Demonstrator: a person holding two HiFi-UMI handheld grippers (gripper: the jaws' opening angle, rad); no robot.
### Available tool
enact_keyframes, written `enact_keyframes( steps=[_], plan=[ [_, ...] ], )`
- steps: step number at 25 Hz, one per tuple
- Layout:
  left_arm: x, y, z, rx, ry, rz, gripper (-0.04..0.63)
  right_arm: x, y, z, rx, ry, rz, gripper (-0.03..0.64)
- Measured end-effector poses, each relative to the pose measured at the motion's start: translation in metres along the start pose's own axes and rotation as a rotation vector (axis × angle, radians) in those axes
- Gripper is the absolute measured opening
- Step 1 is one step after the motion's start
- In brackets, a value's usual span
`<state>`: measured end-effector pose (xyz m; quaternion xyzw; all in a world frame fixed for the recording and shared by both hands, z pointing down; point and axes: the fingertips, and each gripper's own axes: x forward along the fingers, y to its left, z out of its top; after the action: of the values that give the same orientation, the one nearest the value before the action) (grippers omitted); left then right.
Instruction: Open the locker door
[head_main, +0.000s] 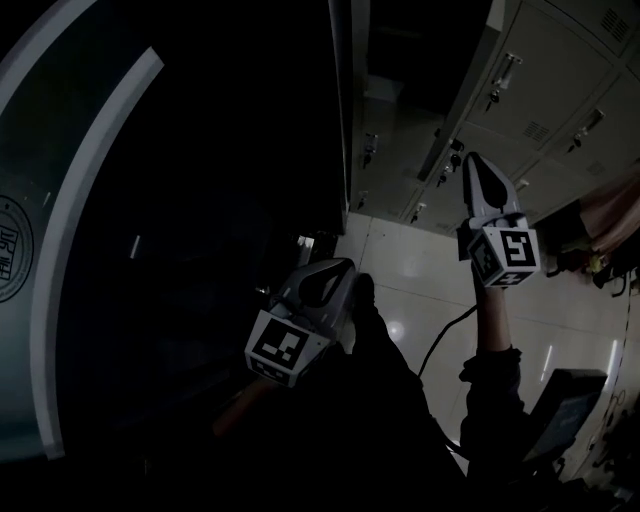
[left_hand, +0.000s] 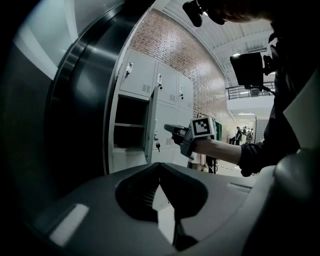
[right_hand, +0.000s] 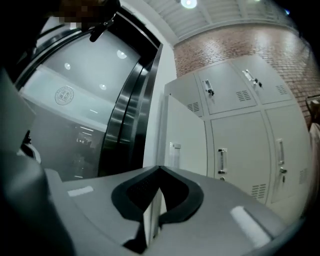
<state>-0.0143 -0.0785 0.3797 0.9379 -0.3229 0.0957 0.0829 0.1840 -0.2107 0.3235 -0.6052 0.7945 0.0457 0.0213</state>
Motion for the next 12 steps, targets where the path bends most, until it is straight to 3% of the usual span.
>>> enact_keyframes(
  steps=[7,12],
  plan=[
    [-0.075,-0.059,-0.038,-0.028,0.002,-0.050,0.011,-0.147,0.104,-0.012,0.035,0.065,-0.024,0.000],
    [-0.103,-0.085,-0.038,-0.011,-0.002,-0.068,0.011,-0.214,0.162,-0.010,0.073,0.115,-0.020,0.000]
  ],
)
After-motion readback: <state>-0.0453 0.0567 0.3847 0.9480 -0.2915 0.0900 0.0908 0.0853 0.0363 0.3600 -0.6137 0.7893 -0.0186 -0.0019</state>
